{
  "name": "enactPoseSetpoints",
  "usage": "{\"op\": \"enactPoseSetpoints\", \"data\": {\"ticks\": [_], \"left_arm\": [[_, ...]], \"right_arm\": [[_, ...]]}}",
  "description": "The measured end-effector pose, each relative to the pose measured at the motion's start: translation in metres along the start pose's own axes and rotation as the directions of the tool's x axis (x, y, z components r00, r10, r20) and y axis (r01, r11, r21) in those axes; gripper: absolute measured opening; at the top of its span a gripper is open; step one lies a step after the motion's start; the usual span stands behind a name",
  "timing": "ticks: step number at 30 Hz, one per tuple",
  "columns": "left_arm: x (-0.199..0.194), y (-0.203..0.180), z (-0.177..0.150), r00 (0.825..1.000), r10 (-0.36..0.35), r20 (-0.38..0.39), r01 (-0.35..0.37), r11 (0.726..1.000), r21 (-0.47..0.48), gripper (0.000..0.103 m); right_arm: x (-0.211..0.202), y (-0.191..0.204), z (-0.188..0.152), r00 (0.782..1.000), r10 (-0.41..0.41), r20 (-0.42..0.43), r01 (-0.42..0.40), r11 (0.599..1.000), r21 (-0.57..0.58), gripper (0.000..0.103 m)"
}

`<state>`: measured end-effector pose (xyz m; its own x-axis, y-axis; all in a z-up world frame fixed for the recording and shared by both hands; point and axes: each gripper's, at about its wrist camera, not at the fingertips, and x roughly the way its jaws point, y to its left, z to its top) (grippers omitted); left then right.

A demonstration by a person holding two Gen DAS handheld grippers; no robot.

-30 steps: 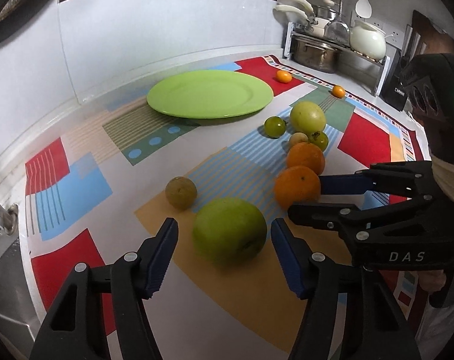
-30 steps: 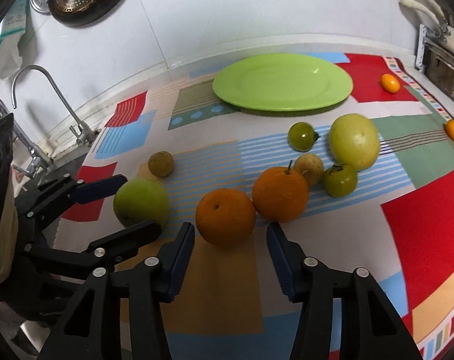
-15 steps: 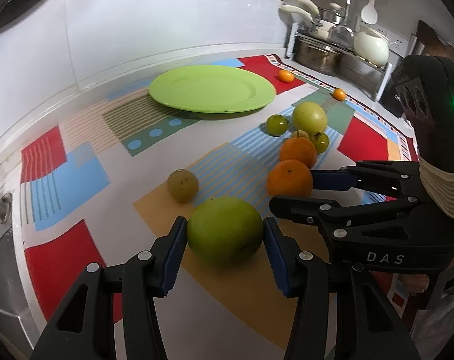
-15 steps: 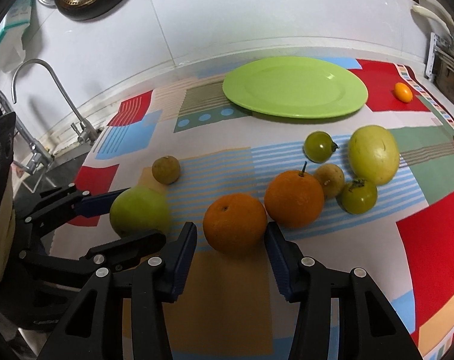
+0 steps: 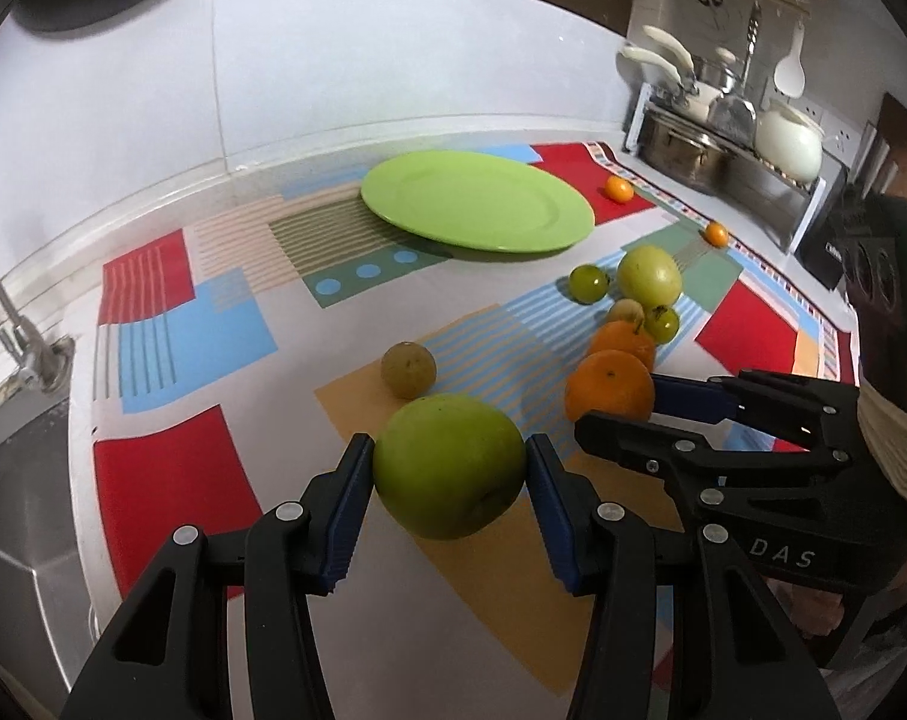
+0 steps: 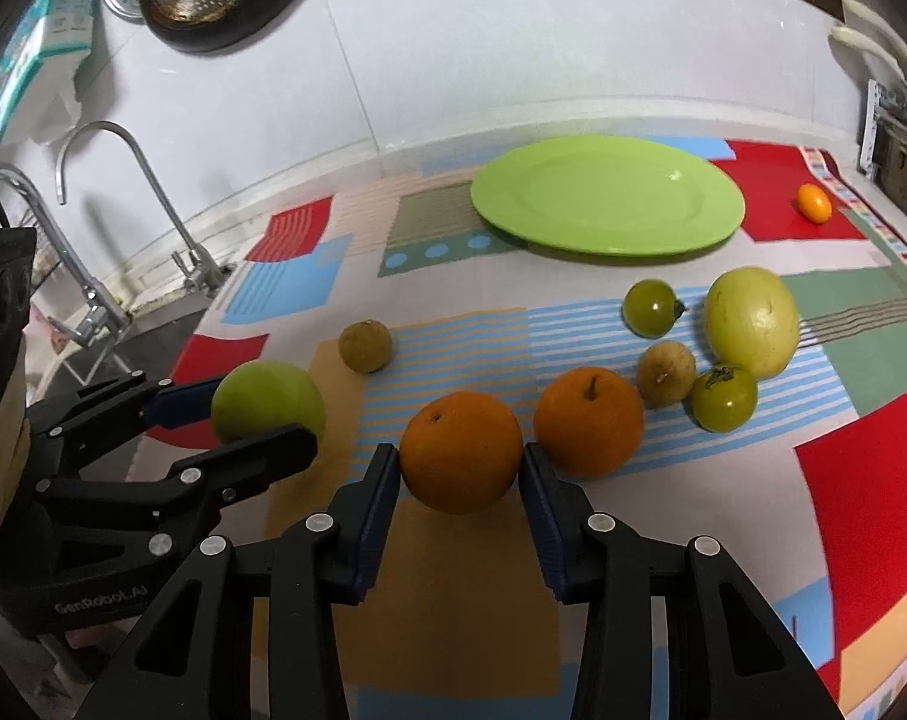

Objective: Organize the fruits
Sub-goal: 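Lower left tool onto the green apple while right tool closes on an orange, then lift the apple with left tool while right tool carries the orange over the plate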

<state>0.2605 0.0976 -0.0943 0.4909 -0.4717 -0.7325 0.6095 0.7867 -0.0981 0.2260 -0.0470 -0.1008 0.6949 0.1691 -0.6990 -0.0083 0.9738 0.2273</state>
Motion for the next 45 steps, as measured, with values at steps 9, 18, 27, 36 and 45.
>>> {"op": "enactPoseSetpoints", "data": {"ticks": [9, 18, 27, 36, 45], "left_arm": [[-0.024, -0.016, 0.001, 0.998, 0.036, 0.048, -0.033, 0.998, -0.057, 0.050], [-0.041, -0.051, 0.014, 0.988, 0.101, 0.120, -0.092, 0.992, -0.084, 0.051], [-0.032, -0.091, 0.043, 0.968, 0.190, 0.164, -0.165, 0.974, -0.156, 0.051], [-0.003, -0.108, 0.090, 0.950, 0.256, 0.179, -0.221, 0.956, -0.194, 0.051], [0.042, -0.096, 0.133, 0.959, 0.249, 0.139, -0.224, 0.960, -0.169, 0.051]], "right_arm": [[-0.036, 0.004, 0.003, 0.998, 0.009, 0.064, -0.006, 0.999, -0.037, 0.042], [-0.066, -0.017, 0.012, 0.993, 0.032, 0.111, -0.024, 0.997, -0.070, 0.042], [-0.083, -0.058, 0.041, 0.987, 0.088, 0.137, -0.065, 0.983, -0.169, 0.042], [-0.074, -0.102, 0.086, 0.981, 0.133, 0.144, -0.093, 0.962, -0.255, 0.042], [-0.039, -0.130, 0.128, 0.983, 0.129, 0.127, -0.087, 0.952, -0.292, 0.042]]}}
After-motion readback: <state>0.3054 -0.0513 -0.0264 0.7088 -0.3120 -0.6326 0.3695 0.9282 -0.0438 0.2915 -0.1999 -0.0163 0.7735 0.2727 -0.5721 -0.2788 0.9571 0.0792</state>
